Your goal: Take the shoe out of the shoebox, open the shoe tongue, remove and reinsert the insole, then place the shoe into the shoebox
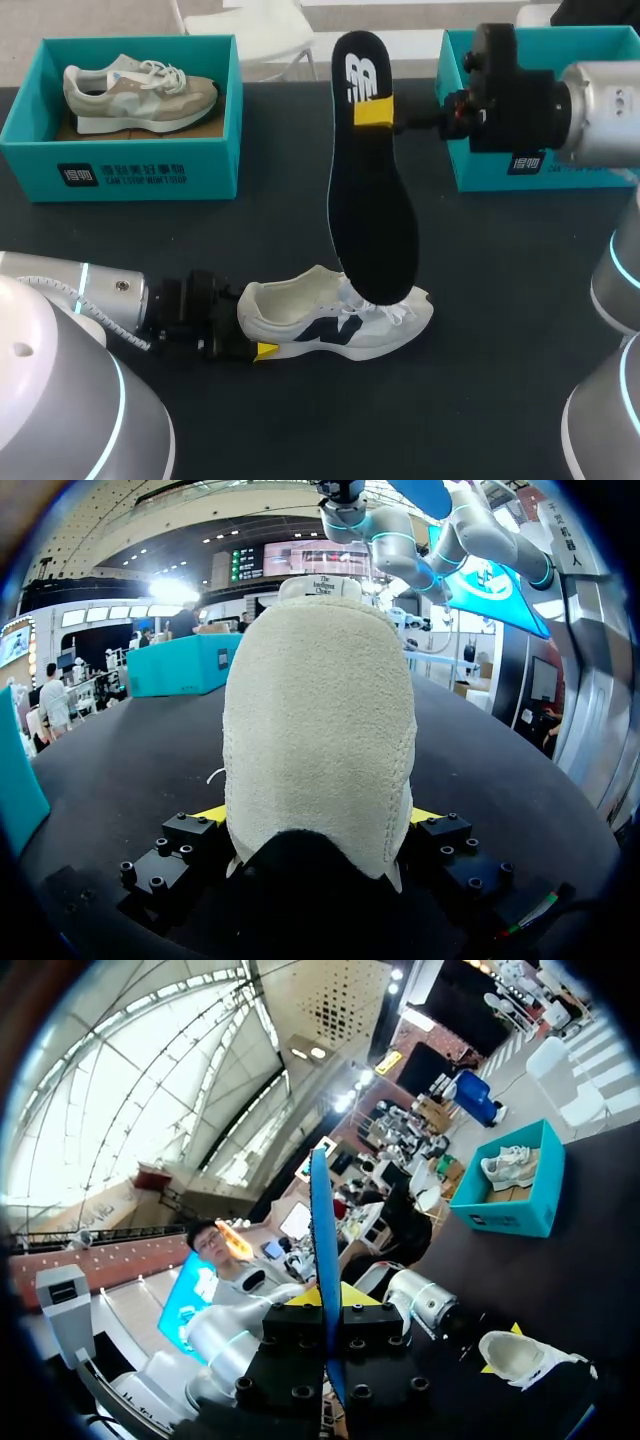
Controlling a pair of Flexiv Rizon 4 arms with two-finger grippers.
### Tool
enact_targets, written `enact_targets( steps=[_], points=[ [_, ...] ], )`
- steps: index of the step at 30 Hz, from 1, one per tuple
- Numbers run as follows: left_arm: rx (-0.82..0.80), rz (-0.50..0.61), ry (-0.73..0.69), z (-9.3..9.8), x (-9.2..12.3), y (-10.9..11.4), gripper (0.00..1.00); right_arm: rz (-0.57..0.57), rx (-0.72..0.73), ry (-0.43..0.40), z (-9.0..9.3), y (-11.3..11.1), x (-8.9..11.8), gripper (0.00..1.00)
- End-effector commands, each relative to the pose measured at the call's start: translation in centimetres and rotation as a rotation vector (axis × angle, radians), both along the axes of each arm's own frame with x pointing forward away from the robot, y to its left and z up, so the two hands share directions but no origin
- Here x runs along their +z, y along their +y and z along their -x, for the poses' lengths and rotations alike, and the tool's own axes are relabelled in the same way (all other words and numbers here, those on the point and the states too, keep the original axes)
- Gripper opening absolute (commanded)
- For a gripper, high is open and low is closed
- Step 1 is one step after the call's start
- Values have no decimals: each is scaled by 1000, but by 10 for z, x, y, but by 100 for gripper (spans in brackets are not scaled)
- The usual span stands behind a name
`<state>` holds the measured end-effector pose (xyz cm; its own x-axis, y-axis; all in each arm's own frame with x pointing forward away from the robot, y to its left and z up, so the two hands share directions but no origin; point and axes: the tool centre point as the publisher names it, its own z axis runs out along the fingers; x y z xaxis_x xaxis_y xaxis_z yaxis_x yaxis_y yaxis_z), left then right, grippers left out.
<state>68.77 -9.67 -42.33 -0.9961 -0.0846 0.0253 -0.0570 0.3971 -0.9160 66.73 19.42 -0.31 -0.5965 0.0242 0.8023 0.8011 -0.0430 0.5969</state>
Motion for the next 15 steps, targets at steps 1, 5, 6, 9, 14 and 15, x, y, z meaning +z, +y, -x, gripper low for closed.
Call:
enact_targets(
  steps=[1,5,6,9,14,15],
  points=[
    [2,-3,-1,4,-4,-1,0,0,-24,7,14,-1,0,0],
    [2,-3,-1,4,-4,-1,0,8,-23,18,20,1,-1,0],
    [2,-3,-1,4,-4,-1,0,9,-24,18,21,1,-1,0],
    [2,-3,-1,4,-4,-1,0,9,-12,23,26,3,0,0],
    [2,-3,-1,4,-4,-1,0,9,-2,32,33,3,1,0],
    [2,-3,-1,4,-4,-1,0,9,-1,33,34,3,1,0]
  ],
)
